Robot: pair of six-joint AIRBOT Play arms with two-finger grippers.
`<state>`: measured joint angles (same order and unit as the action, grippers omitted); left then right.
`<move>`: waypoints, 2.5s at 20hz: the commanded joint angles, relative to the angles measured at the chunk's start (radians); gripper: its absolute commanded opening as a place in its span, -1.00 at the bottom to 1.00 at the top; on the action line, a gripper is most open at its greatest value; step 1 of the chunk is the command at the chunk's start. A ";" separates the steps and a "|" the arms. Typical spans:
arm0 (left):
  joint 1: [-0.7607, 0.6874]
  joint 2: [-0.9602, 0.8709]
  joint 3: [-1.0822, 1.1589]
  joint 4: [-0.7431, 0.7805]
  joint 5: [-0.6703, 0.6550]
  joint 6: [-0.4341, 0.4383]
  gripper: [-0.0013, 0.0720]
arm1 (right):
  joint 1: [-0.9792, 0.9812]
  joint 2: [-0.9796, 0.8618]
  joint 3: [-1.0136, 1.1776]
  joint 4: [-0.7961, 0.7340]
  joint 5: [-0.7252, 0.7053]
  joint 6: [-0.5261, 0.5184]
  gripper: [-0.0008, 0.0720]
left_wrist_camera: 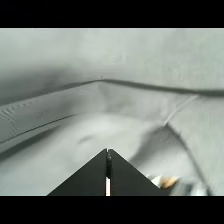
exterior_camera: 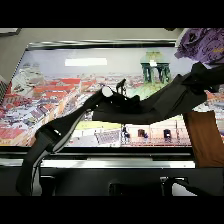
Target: Fold the clothes and pants, and hang the long-sleeved shirts on hangers.
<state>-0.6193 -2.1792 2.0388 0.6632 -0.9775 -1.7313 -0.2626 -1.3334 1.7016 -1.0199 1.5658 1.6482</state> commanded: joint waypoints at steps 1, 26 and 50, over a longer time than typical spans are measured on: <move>0.137 0.116 0.003 0.270 -0.191 -0.028 -0.92 | 0.090 -0.035 0.002 0.039 -0.058 0.014 -0.88; 0.622 0.438 0.003 0.603 -0.483 -0.061 -0.91 | 0.648 -0.397 0.002 0.119 -0.443 0.126 -0.88; 0.622 0.438 0.002 0.606 -0.481 -0.076 -0.91 | 0.042 -0.280 -0.439 0.326 -0.283 -0.301 0.36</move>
<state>0.0017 -1.7420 2.0403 1.2690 -1.4590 -1.8072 -0.1150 -1.6157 1.4406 -0.8028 1.3148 1.4506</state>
